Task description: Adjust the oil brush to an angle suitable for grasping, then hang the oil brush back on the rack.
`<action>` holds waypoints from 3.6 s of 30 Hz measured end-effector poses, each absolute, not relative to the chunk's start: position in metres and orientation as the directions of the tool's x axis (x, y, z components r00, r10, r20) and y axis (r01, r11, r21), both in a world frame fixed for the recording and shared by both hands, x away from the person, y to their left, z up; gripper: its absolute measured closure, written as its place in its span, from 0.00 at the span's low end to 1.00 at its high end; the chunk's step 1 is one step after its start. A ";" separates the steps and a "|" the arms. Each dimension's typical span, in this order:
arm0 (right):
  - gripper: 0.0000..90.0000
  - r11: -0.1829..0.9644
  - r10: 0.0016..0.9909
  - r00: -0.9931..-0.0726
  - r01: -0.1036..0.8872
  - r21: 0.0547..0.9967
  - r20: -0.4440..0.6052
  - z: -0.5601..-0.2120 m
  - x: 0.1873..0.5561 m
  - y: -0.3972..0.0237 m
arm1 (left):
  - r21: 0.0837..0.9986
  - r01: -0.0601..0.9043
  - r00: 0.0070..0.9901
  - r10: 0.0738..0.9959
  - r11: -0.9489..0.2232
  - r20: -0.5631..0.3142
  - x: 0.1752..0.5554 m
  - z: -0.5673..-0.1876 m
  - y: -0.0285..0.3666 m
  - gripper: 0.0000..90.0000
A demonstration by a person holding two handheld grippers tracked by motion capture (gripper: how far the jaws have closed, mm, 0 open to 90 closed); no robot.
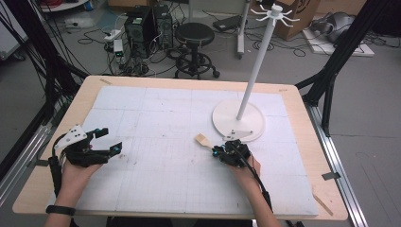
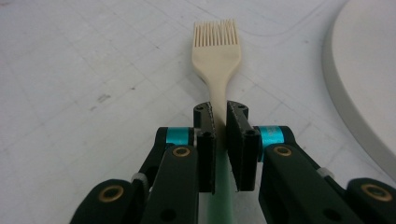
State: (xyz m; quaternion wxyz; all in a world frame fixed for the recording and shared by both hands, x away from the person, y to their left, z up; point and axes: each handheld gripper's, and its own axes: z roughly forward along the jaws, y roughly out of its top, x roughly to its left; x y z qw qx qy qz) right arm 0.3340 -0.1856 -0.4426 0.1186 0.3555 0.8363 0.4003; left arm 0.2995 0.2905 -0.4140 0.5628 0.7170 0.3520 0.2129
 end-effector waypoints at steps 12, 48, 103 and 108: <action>0.92 0.516 0.461 -0.882 0.353 0.780 0.094 -0.428 0.330 -0.152 | 0.960 0.259 0.661 0.745 -0.109 -0.094 0.299 -0.413 0.292 0.17; 0.70 0.639 0.069 -0.992 0.128 0.758 0.109 -0.441 0.309 -0.044 | 0.957 0.263 0.667 0.739 -0.119 -0.092 0.297 -0.413 0.291 0.17; 0.16 0.076 0.758 -0.634 0.318 0.945 0.153 -0.418 0.283 -0.332 | 0.965 0.243 0.675 0.731 -0.094 -0.098 0.300 -0.414 0.289 0.17; 0.16 0.078 0.764 -0.626 0.326 0.942 0.154 -0.420 0.284 -0.333 | 0.973 0.211 0.692 0.717 -0.091 -0.083 0.299 -0.412 0.290 0.17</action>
